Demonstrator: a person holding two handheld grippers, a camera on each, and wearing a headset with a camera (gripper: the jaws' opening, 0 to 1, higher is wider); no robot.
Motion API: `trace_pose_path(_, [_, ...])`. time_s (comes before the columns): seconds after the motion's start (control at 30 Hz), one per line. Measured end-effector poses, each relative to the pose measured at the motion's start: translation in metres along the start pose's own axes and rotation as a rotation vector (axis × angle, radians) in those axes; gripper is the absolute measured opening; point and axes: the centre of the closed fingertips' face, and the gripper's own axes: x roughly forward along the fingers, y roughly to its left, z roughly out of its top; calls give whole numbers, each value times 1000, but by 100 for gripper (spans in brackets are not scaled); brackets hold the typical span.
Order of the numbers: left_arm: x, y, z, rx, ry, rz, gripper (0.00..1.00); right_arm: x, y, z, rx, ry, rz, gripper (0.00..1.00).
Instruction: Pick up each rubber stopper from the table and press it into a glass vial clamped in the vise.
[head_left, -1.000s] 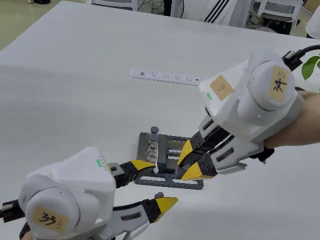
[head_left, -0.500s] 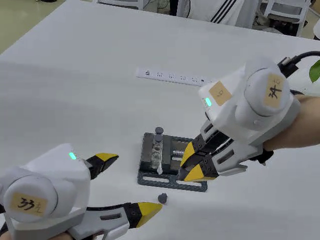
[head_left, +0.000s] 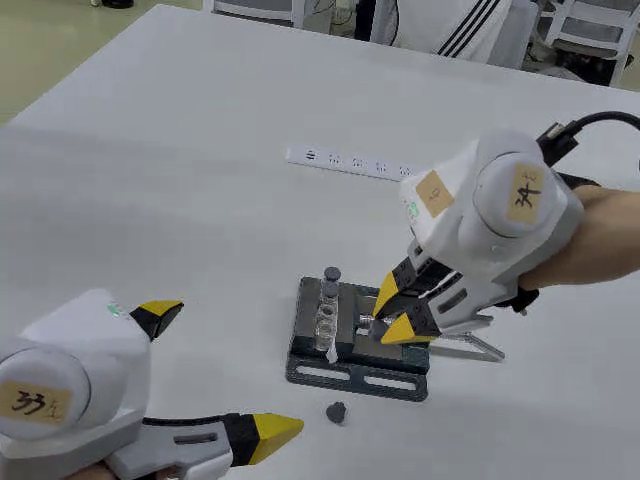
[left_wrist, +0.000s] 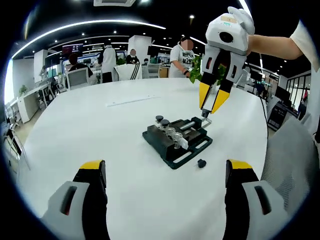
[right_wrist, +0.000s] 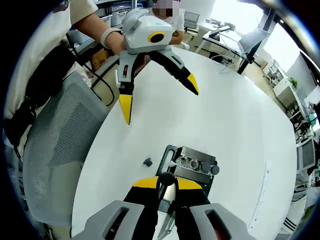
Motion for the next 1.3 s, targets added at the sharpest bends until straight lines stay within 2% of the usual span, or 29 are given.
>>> trace_pose_path(0.13, [-2,5,-3,-10,3,11,99,4,-19,2,-16,0,-30,6])
trace_pose_path(0.3, [-3,7,-5,-16,7,17,99,12,-29,3,-60,25,-28,6])
trace_pose_path(0.63, [-1,3,-3,-19,2,16,98,31,-36,-2,-175,103,27,6])
trace_pose_path(0.77, [-1,3,-3,-29,-2,17,97,36,-43,1,-245,109,18,6])
trace_pose_path(0.83, [-1,4,-3,-31,-4,21,97,38,-40,5,-275,91,44,5])
trace_pose_path(0.9, [-1,3,-4,-37,-2,20,97,40,-40,4,-324,103,46,5])
trace_pose_path(1.07, [0,1,-5,-48,-3,19,96,45,-39,2,-367,122,61,5])
trace_pose_path(1.3, [0,0,-8,-59,-1,11,95,50,-42,2,-359,120,72,5])
